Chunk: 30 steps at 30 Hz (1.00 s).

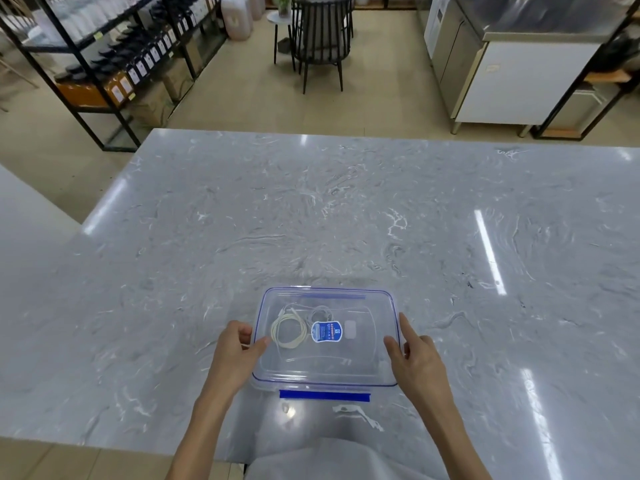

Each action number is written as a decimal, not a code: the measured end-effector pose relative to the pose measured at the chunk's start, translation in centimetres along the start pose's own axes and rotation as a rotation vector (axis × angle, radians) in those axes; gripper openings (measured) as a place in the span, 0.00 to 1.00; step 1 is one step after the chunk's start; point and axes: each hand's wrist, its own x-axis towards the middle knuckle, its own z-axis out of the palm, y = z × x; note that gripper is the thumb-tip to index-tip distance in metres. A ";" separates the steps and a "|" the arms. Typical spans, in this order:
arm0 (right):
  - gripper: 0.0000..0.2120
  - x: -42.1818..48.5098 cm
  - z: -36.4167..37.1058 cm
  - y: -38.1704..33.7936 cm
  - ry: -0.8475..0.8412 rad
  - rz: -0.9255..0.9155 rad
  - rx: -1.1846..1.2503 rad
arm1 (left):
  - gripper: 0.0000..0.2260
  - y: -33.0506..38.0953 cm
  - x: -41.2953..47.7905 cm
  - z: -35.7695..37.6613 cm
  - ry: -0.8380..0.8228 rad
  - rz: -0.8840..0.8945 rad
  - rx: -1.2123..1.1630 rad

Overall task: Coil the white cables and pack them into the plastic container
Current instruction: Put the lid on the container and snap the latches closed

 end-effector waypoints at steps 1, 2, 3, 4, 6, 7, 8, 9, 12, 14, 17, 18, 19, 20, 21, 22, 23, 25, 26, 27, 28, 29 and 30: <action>0.27 0.0 0.0 0.0 0.000 -0.003 0.000 | 0.10 -0.1 0.0 -0.1 -0.008 -0.004 -0.003; 0.27 0.0 0.1 0.1 0.001 -0.009 0.006 | 0.10 -0.2 -0.1 -0.1 -0.012 -0.008 -0.007; 0.27 0.0 0.1 0.2 0.001 -0.013 0.014 | 0.10 -0.3 -0.2 -0.2 -0.013 -0.010 -0.012; 0.27 0.0 0.1 0.3 0.001 -0.015 0.018 | 0.10 -0.4 -0.2 -0.3 -0.014 -0.012 -0.017; 0.27 0.1 0.1 0.5 -0.002 -0.016 0.012 | 0.09 -0.4 -0.2 -0.3 -0.015 -0.016 -0.019; 0.27 0.1 0.1 0.5 -0.004 -0.014 0.007 | 0.09 -0.4 -0.2 -0.3 -0.017 -0.018 -0.019; 0.27 0.1 0.1 0.6 -0.008 -0.009 -0.001 | 0.09 -0.3 -0.2 -0.3 -0.017 -0.019 -0.020; 0.27 0.1 0.1 0.6 -0.013 -0.003 -0.013 | 0.09 -0.2 -0.2 -0.3 -0.016 -0.018 -0.019; 0.28 0.0 0.3 0.6 -0.014 0.004 -0.033 | 0.08 -0.2 -0.2 -0.2 -0.005 -0.011 -0.005; 0.28 0.0 0.3 0.5 -0.012 0.003 -0.027 | 0.08 -0.1 -0.1 -0.2 -0.003 -0.014 0.003; 0.28 0.1 0.2 0.4 -0.018 0.013 -0.034 | 0.08 -0.1 0.0 -0.2 -0.002 -0.025 0.006; 0.28 0.1 0.2 0.4 -0.017 0.014 -0.039 | 0.09 -0.1 0.0 -0.2 -0.002 -0.025 0.007; 0.28 0.1 0.2 0.3 -0.015 0.012 -0.045 | 0.09 -0.1 0.0 -0.2 -0.004 -0.025 0.009; 0.28 0.1 0.1 0.4 -0.013 0.008 -0.051 | 0.09 -0.1 0.0 -0.2 -0.005 -0.024 0.013; 0.28 0.0 0.1 0.4 -0.012 0.006 -0.056 | 0.09 -0.2 0.0 -0.2 -0.006 -0.022 0.019; 0.28 -0.1 0.1 0.4 -0.012 0.005 -0.059 | 0.09 -0.2 0.0 -0.2 -0.006 -0.020 0.025; 0.28 -0.1 0.1 0.5 -0.014 0.006 -0.062 | 0.09 -0.2 0.0 -0.2 -0.007 -0.018 0.032; 0.28 -0.2 0.1 0.5 -0.024 0.010 -0.065 | 0.09 -0.2 0.0 -0.2 -0.012 -0.018 0.045; 0.29 -0.2 0.1 0.4 -0.029 0.010 -0.065 | 0.10 -0.2 0.1 -0.3 -0.016 -0.019 0.049; 0.29 -0.2 0.1 0.4 -0.030 0.007 -0.067 | 0.10 -0.2 0.1 -0.3 -0.019 -0.022 0.053; 0.29 -0.2 0.1 0.4 -0.028 0.003 -0.075 | 0.10 -0.2 0.1 -0.3 -0.022 -0.026 0.059; 0.29 -0.2 0.1 0.4 -0.027 -0.001 -0.089 | 0.10 -0.1 0.2 -0.3 -0.025 -0.029 0.066; 0.29 -0.3 0.1 0.5 -0.028 -0.007 -0.103 | 0.10 0.0 0.2 -0.3 -0.029 -0.031 0.073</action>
